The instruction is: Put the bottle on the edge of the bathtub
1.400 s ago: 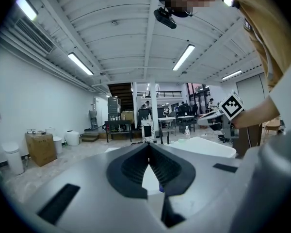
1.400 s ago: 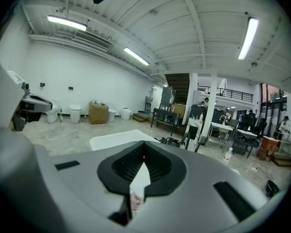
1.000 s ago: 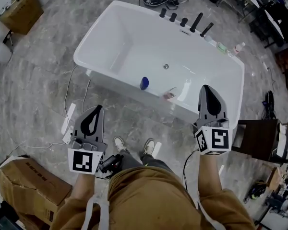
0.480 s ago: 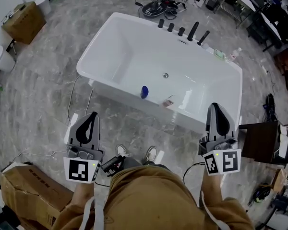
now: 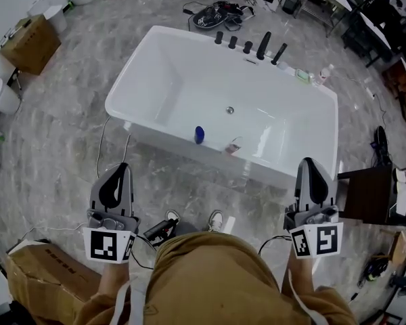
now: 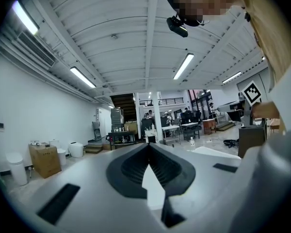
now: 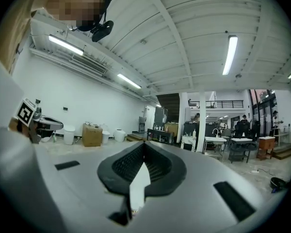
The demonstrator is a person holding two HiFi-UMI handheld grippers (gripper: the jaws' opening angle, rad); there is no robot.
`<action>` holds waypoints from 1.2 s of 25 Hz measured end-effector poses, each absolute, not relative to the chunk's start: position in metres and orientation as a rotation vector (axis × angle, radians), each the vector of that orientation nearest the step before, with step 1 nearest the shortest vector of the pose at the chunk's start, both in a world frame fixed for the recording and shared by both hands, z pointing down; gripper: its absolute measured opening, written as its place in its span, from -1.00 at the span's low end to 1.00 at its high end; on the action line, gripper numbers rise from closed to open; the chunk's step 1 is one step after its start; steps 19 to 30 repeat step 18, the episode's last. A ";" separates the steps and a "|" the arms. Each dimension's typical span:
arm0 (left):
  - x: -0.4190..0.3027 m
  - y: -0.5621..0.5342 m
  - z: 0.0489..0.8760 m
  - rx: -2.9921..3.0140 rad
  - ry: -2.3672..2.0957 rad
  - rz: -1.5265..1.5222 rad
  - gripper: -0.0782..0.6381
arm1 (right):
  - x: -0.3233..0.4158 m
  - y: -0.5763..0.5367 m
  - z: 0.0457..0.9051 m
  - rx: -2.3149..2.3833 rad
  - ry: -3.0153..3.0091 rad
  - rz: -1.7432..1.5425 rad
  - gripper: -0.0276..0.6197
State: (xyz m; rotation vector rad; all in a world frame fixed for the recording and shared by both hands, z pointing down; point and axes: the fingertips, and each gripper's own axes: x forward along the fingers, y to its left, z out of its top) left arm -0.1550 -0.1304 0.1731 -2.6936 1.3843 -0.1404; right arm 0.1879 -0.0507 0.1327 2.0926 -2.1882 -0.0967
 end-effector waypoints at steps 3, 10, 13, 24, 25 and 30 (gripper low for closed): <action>-0.149 -0.131 0.172 -2.699 1.362 -0.140 -0.76 | 0.190 -0.049 0.130 2.103 -2.180 -0.116 -0.90; -0.137 -0.131 0.169 -2.722 1.302 -0.121 -0.76 | 0.187 -0.043 0.128 2.136 -2.173 -0.120 -0.90; -0.134 -0.132 0.175 -2.736 1.284 -0.127 -0.76 | 0.183 -0.043 0.129 2.146 -2.171 -0.116 -0.90; -0.133 -0.134 0.177 -2.753 1.267 -0.125 -0.76 | 0.179 -0.040 0.130 2.144 -2.151 -0.120 -0.90; -0.133 -0.134 0.177 -2.753 1.267 -0.125 -0.76 | 0.179 -0.040 0.130 2.144 -2.151 -0.120 -0.90; -0.133 -0.134 0.177 -2.753 1.267 -0.125 -0.76 | 0.179 -0.040 0.130 2.144 -2.151 -0.120 -0.90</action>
